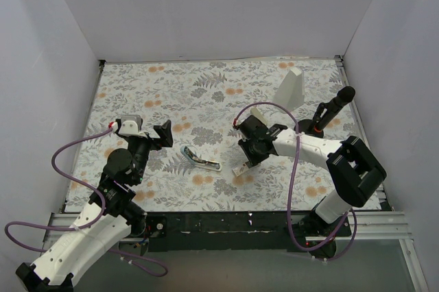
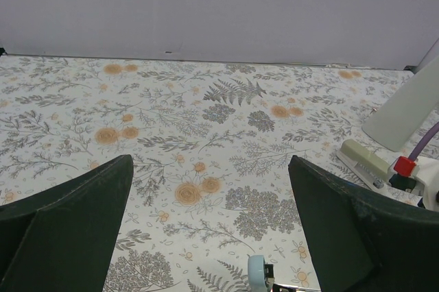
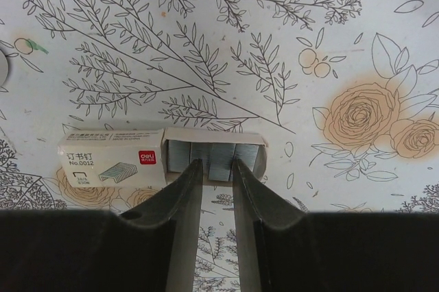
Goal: Load the staples into the stapler
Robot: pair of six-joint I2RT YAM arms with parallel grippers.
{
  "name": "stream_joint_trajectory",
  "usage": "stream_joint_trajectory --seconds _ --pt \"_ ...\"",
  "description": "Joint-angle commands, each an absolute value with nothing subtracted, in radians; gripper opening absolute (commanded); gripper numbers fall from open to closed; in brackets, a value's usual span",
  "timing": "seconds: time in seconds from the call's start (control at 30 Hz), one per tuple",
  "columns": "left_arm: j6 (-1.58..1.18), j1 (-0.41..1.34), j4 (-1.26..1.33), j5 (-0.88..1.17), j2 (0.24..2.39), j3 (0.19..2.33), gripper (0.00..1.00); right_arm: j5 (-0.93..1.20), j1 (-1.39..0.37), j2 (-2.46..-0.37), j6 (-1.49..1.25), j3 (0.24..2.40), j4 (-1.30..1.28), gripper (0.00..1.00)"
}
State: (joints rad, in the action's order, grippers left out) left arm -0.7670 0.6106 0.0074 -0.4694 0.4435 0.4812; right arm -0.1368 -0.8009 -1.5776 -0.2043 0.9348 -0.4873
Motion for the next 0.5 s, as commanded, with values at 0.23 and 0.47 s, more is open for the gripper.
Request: stream_joint_trajectory --seconds 0.23,0.47 --pt "-0.770 0.601 0.006 -0.457 0.442 0.477 0.98 -0.146 -0.833 -1.589 -0.175 0.965 -0.482 0.28" --pt "-0.772 0.600 0.006 -0.454 0.443 0.477 0.98 -0.161 -0.845 -1.605 -0.161 0.971 -0.485 0.25"
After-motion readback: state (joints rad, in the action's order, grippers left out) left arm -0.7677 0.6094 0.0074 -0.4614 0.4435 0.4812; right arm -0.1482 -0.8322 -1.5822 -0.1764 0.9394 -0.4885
